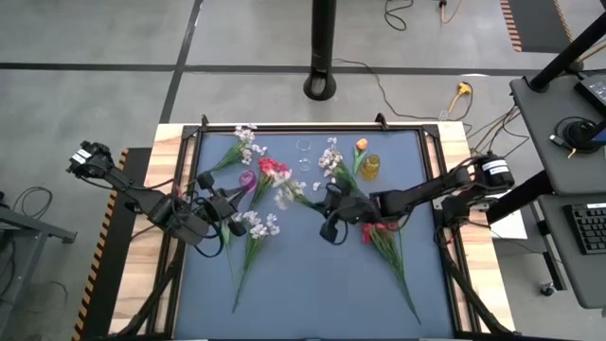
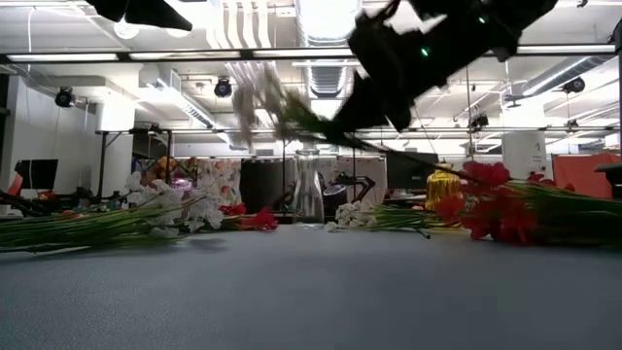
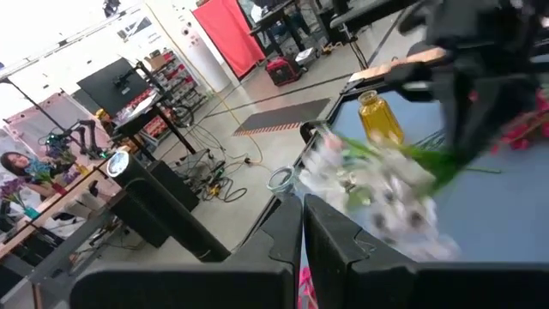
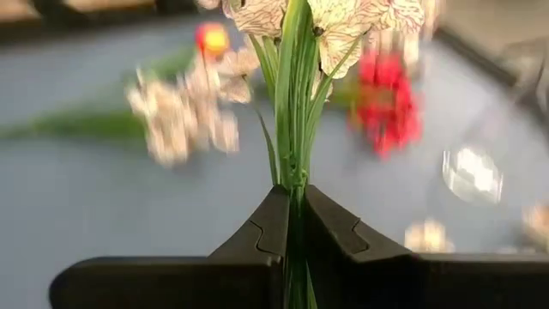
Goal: Sort flowers into vase by color
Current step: Put the white flower into the transparent vase
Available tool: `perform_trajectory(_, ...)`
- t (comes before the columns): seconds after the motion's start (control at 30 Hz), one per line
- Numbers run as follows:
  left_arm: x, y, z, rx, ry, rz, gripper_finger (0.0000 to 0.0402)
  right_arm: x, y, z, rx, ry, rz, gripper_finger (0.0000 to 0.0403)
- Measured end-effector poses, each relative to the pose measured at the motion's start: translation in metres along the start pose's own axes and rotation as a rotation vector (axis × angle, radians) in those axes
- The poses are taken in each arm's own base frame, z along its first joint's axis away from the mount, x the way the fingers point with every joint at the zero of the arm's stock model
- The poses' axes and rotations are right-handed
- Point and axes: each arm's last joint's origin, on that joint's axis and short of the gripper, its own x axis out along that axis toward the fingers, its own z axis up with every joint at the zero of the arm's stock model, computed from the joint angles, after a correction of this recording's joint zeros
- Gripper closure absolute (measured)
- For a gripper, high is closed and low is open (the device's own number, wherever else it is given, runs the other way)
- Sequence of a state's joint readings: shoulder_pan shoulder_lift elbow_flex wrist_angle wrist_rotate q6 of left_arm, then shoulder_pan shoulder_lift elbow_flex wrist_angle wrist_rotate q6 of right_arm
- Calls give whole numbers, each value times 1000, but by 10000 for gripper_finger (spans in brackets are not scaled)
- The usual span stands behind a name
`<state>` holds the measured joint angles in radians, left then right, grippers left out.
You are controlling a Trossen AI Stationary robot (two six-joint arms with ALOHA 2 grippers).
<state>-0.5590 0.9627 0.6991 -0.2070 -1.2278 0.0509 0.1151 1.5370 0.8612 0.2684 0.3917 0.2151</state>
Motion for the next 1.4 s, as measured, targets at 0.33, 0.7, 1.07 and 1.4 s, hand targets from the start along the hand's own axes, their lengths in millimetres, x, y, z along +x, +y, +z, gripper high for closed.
perform_trajectory(0.33, 0, -3, 1, -58, -5, -120, 402, 11, -56, 57, 52, -514, 73, 384)
perform_trajectory(0.7, -4, -13, 16, 15, -168, -549, 402, 26, -96, 60, 105, -985, 142, 384)
perform_trajectory(1.07, 8, 4, 20, 162, -188, -319, 402, 34, -106, 69, -31, -1057, -57, 384)
perform_trajectory(1.4, 37, 17, 2, 221, -113, -545, 402, 37, -138, 105, -44, -1170, -162, 384)
